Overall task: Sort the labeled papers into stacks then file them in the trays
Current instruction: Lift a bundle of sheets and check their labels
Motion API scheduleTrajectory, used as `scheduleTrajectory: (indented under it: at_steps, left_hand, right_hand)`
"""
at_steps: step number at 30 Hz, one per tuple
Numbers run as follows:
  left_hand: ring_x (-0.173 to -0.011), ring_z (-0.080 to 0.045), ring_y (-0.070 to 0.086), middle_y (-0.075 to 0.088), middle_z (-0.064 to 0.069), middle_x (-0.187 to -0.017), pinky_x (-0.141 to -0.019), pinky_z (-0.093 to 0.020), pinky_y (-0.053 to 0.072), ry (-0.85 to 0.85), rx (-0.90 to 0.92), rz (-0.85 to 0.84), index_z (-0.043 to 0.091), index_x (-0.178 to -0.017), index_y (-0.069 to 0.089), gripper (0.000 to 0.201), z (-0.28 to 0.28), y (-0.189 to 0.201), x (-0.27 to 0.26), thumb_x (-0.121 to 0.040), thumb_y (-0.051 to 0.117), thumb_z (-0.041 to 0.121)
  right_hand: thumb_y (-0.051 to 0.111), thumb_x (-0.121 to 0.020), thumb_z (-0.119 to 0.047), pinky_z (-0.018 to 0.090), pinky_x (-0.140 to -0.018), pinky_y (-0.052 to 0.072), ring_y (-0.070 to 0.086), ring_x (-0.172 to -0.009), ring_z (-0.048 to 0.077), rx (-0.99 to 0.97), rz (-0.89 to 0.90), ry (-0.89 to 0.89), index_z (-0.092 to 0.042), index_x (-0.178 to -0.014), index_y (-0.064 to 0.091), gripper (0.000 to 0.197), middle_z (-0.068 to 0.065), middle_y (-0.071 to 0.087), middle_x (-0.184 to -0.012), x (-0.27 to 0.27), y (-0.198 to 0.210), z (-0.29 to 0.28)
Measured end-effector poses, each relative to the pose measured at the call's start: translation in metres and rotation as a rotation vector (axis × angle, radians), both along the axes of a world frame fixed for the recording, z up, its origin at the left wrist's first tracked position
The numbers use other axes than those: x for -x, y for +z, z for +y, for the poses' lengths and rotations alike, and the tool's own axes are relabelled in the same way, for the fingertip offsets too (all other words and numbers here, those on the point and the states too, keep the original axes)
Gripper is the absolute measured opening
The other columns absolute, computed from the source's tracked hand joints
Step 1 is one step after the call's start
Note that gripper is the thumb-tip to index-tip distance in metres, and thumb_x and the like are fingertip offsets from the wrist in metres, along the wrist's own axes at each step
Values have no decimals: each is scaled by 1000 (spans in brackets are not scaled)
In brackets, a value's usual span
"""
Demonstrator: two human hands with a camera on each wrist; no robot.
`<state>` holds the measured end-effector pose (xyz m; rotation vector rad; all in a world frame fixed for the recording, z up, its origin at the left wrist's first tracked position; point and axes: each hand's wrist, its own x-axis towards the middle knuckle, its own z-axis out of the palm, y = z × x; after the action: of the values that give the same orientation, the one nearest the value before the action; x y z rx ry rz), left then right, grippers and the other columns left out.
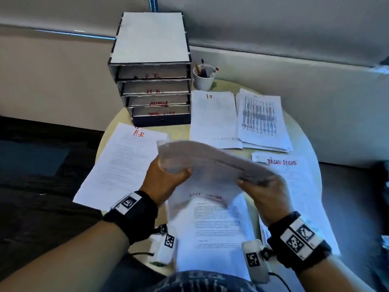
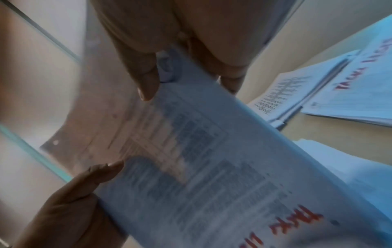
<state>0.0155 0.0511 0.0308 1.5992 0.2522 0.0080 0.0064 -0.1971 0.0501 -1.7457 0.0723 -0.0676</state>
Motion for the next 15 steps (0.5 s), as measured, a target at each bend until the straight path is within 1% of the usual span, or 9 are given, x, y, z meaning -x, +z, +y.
scheduleTrajectory:
  at_steps: [3,5,7,9,10,11,12,14,15]
  left_hand:
    - [-101,-17,71,76,0,-105,-88,-34,57,-11,-10,30,13,-115,68,40,-3,-10,-2,-78,81,3]
    - [-100,-19,71,76,-1,-104,-89,-40,57,-15,-15,81,13,-113,68,39,-3,-20,-7,-78,80,2]
    - [-99,-23,70,75,-4,-104,-93,-48,56,-40,-70,162,12,-112,69,34,-3,-28,-9,-79,78,6]
    - [-99,-24,69,74,-4,-107,-92,-46,56,-60,-185,182,11,-113,69,36,-2,-28,-12,-78,76,17]
    - [-97,-23,68,73,-3,-106,-87,-37,56,-86,-261,162,11,-114,68,35,-1,-23,-15,-80,73,19]
    - [-93,-20,66,71,-1,-103,-79,-28,53,-115,-351,114,12,-111,66,27,0,-13,-17,-85,70,16]
    - [-86,-16,63,68,2,-96,-71,-24,49,-162,-463,42,16,-106,63,17,-1,0,-19,-89,65,13]
    - [-75,-20,56,58,5,-83,-60,-31,42,-316,-778,-167,23,-90,52,10,-10,32,-24,-89,58,15]
    - [-74,-24,54,54,5,-81,-59,-34,38,-413,-952,-271,24,-86,48,10,-18,50,-27,-87,55,17]
  right_hand:
    - [79,-74,3,18,-69,50,69,-77,8,96,19,12,-9,-91,73,22,-5,75,-81,2,-4,3]
    - [77,-77,4,11,-63,47,65,-66,-2,69,64,-19,-10,-84,72,16,-17,71,-68,0,-5,8]
    - [76,-80,-1,10,-59,46,61,-60,-4,80,120,-75,-20,-78,70,20,-22,68,-62,-5,-10,9]
    - [75,-80,-7,13,-61,45,63,-67,0,135,143,-162,-26,-78,66,21,-19,68,-68,-8,-9,6]
    - [76,-80,-10,16,-68,47,65,-80,5,194,106,-221,-28,-88,64,23,-17,70,-83,-8,-3,3]
    - [77,-79,-12,22,-79,50,65,-99,11,276,11,-294,-30,-105,61,35,-10,68,-105,-6,5,-1]
    - [78,-78,-14,30,-91,50,60,-114,17,367,-167,-348,-23,-121,56,49,0,61,-123,-1,18,-6]
    - [78,-77,-15,43,-102,46,52,-126,30,584,-612,-305,-5,-127,53,56,18,53,-134,11,53,-12]
    - [78,-77,-14,49,-102,44,53,-126,34,698,-751,-209,-4,-124,55,53,21,54,-132,18,71,-9]
